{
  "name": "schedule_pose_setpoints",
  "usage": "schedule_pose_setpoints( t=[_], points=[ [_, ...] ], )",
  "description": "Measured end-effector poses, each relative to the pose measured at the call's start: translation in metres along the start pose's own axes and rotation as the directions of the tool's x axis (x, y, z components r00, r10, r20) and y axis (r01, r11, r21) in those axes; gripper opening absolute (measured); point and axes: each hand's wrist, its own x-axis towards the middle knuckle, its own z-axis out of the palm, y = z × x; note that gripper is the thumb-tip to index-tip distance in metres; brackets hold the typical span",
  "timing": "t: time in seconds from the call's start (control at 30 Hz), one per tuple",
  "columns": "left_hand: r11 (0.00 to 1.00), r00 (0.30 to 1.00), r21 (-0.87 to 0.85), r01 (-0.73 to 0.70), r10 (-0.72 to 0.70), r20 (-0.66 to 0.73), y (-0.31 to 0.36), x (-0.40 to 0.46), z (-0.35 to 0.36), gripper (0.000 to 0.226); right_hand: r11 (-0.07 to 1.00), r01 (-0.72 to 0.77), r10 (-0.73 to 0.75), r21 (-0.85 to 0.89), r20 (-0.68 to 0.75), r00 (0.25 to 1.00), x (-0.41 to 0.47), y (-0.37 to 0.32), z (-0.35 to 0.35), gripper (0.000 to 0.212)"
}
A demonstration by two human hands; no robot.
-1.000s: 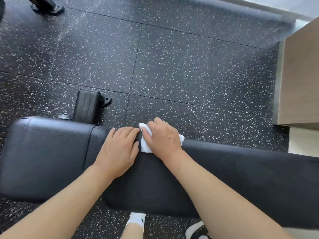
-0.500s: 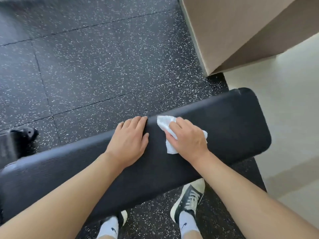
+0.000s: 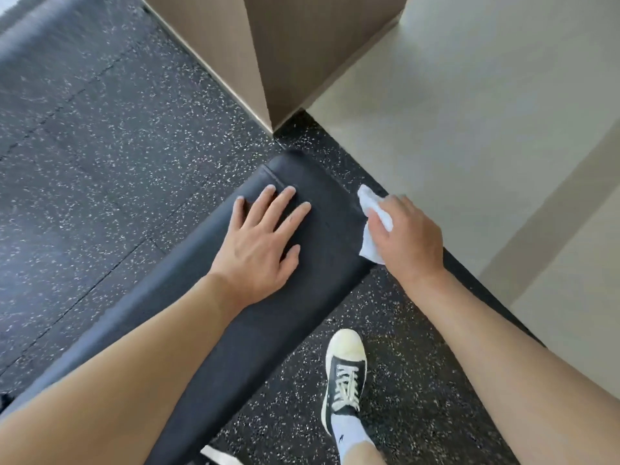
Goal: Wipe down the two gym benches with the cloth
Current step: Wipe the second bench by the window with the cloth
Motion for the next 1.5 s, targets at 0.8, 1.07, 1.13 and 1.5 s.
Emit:
schedule_pose_setpoints(
  t=[0.8,1.07,1.13,1.5],
  points=[
    [0.998,0.968,0.000,0.060,-0.058,-0.243,0.008,0.017,0.037,0.077,0.523,-0.601,0.773,0.604,-0.040,0.633,-0.009,-0.039,0.032,0.021],
    [0.999,0.969,0.003,0.035,-0.033,-0.246,0.005,0.018,0.040,0.076,0.667,-0.522,0.688,0.532,-0.172,0.705,-0.087,-0.101,0.041,0.015],
    [1.000,0.968,-0.012,0.020,-0.022,-0.250,0.005,0.017,0.039,0.075,0.619,-0.547,0.732,0.563,-0.161,0.662,-0.107,-0.121,0.048,0.013],
    [0.997,0.976,-0.065,-0.050,0.034,-0.217,0.005,0.005,0.033,0.070,0.425,-0.589,0.859,0.688,-0.101,0.502,-0.216,-0.218,0.095,0.016]
  ],
)
